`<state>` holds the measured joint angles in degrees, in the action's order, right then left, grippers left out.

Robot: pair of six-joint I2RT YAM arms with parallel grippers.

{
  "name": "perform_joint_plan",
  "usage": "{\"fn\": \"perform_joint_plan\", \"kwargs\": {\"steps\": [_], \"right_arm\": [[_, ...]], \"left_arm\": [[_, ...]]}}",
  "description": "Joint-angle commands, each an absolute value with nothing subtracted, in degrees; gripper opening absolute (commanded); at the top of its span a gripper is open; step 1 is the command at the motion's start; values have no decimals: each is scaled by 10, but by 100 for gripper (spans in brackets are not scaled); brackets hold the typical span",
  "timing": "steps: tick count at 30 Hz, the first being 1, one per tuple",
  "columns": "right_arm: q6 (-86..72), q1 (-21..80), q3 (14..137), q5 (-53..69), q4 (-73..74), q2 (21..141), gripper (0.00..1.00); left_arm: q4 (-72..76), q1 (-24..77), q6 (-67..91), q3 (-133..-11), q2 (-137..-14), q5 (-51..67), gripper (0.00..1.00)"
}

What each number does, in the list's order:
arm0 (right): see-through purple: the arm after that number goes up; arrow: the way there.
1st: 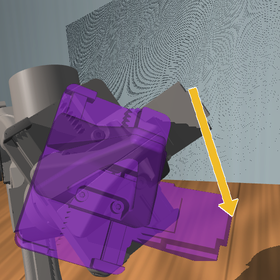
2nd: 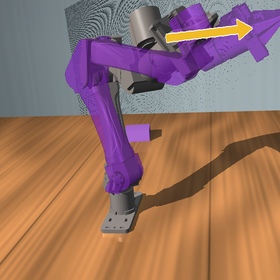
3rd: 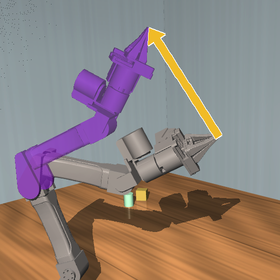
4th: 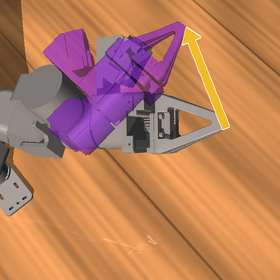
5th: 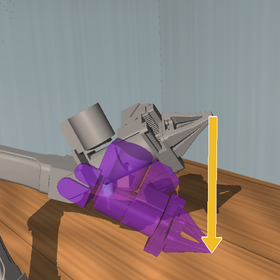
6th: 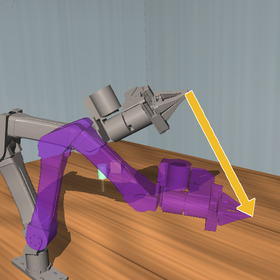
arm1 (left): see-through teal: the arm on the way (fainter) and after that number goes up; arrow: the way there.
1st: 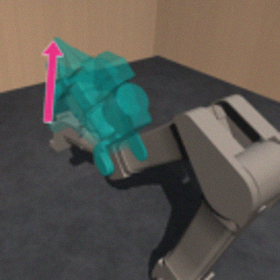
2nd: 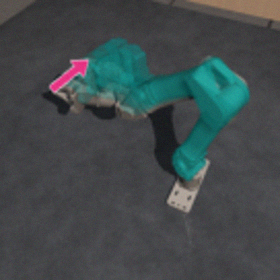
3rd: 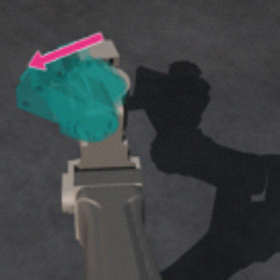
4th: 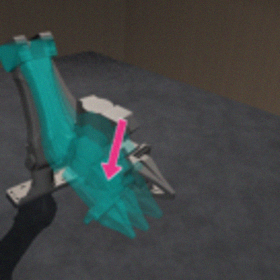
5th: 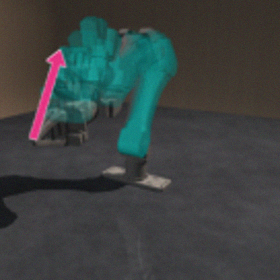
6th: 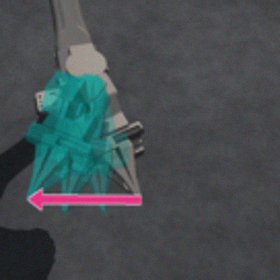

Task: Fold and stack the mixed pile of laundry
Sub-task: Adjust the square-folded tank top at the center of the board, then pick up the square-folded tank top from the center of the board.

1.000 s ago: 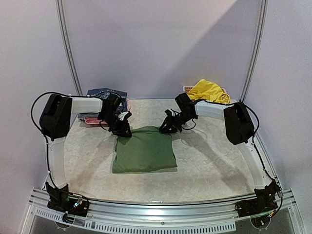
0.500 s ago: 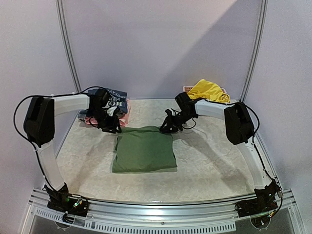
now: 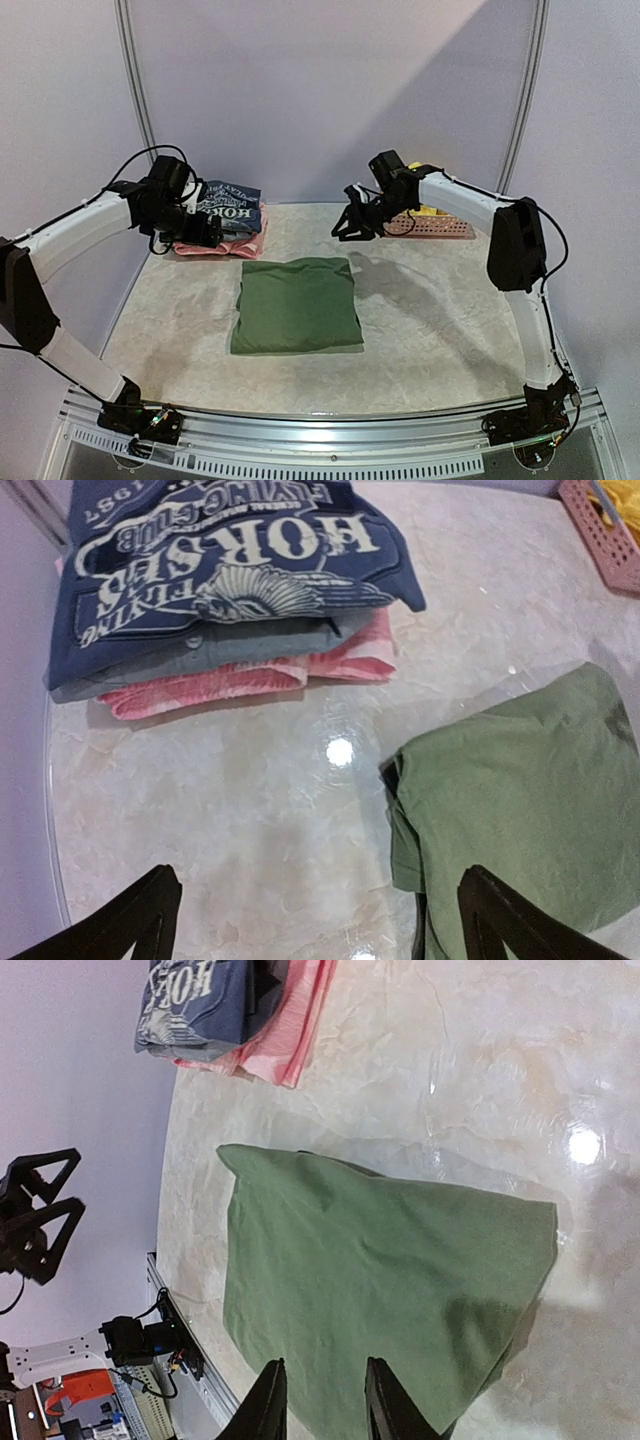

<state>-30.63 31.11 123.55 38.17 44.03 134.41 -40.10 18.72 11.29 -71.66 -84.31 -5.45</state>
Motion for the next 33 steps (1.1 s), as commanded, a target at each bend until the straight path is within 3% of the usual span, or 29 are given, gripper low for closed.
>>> {"fn": "perform_joint_plan", "kwargs": {"steps": [1, 11, 21, 33], "right_arm": [[-275, 311, 1179, 341, 465, 1261, 27], [-266, 312, 1019, 302, 453, 1148, 27], [-273, 311, 887, 266, 446, 1053, 29], [-280, 310, 838, 232, 453, 1015, 61]], "left_arm": [[-325, 176, 174, -667, -814, -137, 100], [-299, 151, 118, -664, -859, 85, 99], [-318, 150, 49, -652, -930, 165, 94], [-325, 154, 19, -708, -1053, 189, 87]]}}
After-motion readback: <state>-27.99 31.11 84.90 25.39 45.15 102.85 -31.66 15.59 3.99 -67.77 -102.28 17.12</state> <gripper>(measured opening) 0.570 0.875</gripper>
